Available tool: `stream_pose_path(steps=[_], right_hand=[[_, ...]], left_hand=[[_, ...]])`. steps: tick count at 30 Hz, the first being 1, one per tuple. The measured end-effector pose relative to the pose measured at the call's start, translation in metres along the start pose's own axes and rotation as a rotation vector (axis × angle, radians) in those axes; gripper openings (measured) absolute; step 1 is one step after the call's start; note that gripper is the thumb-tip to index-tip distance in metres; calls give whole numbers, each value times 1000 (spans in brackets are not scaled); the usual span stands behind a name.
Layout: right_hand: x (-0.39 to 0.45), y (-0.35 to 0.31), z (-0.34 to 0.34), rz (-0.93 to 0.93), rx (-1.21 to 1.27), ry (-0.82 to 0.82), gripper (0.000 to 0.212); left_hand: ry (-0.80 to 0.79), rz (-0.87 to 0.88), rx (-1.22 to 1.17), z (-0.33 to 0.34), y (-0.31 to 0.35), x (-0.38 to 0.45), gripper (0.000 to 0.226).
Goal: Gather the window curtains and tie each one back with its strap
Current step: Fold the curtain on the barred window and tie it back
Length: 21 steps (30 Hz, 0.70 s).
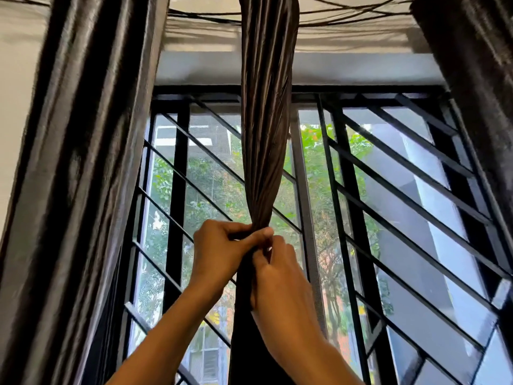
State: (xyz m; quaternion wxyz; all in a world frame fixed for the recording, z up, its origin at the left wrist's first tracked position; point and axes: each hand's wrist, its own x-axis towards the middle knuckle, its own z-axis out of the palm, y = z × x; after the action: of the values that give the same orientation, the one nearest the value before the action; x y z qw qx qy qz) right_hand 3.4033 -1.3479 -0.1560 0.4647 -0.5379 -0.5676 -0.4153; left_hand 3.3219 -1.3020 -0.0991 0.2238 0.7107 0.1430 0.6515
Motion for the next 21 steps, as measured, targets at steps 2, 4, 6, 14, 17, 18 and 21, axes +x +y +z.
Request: stream_pose_path(steps=[2,4,6,14,17,18,21], right_hand=[[1,10,2,-53,84,-89,40],[7,22,-2,-23,331,-112,39],[16,43,-1,137,566,-17,23],[33,75,7,470,1006,-577,31],[35,79,10,472,1040,-608,29],[35,79,10,467,1065,-625,23],[36,80,7,458,1092,-626,4]], left_hand=[[43,-8,43,-3,-5,4,13],[90,-18,74,-6,-8,8,14],[127,-39,62,-8,-9,10,16],[81,-119,-30,-6,-10,11,17],[49,-156,-91,-9,-9,12,18],[35,-164,-104,-9,-8,12,17],[0,-181,-112,-13,-6,12,19]])
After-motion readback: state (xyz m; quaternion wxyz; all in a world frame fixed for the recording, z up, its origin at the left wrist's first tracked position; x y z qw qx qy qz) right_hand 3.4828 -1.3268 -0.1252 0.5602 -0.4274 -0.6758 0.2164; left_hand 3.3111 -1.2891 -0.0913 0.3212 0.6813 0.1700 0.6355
